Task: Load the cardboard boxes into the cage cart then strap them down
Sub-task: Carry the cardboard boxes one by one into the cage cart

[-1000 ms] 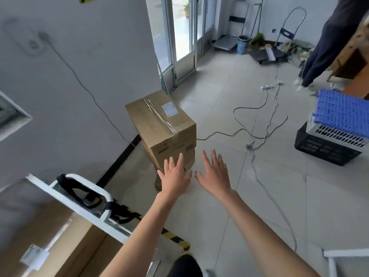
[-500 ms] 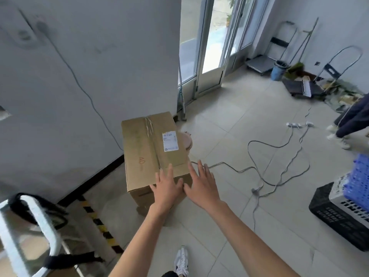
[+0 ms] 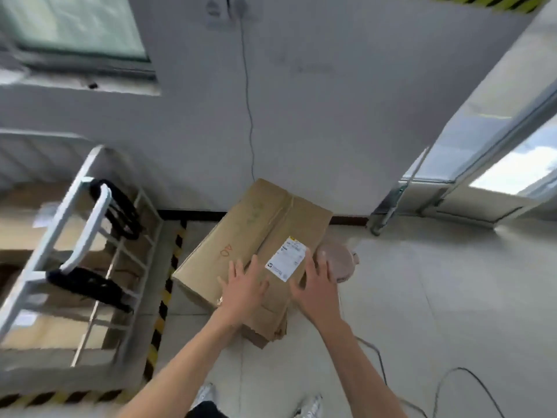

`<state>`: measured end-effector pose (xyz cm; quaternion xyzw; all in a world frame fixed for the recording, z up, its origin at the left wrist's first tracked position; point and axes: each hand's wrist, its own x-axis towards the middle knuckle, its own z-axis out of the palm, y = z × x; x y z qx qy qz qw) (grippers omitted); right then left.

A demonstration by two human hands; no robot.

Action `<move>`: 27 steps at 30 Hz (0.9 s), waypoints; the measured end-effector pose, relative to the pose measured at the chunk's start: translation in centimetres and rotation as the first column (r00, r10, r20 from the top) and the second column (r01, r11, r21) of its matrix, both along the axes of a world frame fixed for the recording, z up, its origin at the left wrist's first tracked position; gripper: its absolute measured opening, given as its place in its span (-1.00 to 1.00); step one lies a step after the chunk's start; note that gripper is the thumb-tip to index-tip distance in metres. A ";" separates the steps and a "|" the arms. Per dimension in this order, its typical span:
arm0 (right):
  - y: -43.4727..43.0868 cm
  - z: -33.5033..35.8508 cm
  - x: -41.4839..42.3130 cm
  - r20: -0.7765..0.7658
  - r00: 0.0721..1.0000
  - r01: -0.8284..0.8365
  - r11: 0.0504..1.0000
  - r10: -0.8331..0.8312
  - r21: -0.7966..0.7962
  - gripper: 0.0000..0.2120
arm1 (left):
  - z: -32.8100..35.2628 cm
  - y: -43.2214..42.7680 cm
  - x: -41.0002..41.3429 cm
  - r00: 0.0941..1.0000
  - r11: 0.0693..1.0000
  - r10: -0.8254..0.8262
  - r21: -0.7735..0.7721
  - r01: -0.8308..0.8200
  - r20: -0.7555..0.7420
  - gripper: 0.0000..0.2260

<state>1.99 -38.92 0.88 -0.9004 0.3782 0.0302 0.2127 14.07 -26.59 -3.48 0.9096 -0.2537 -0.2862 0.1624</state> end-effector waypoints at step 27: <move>-27.1 -9.7 18.8 -0.255 0.768 -0.547 0.808 0.588 0.218 -0.01 | -5.6 -4.7 -1.7 0.272 0.286 0.955 0.122 -0.950 -0.118 0.08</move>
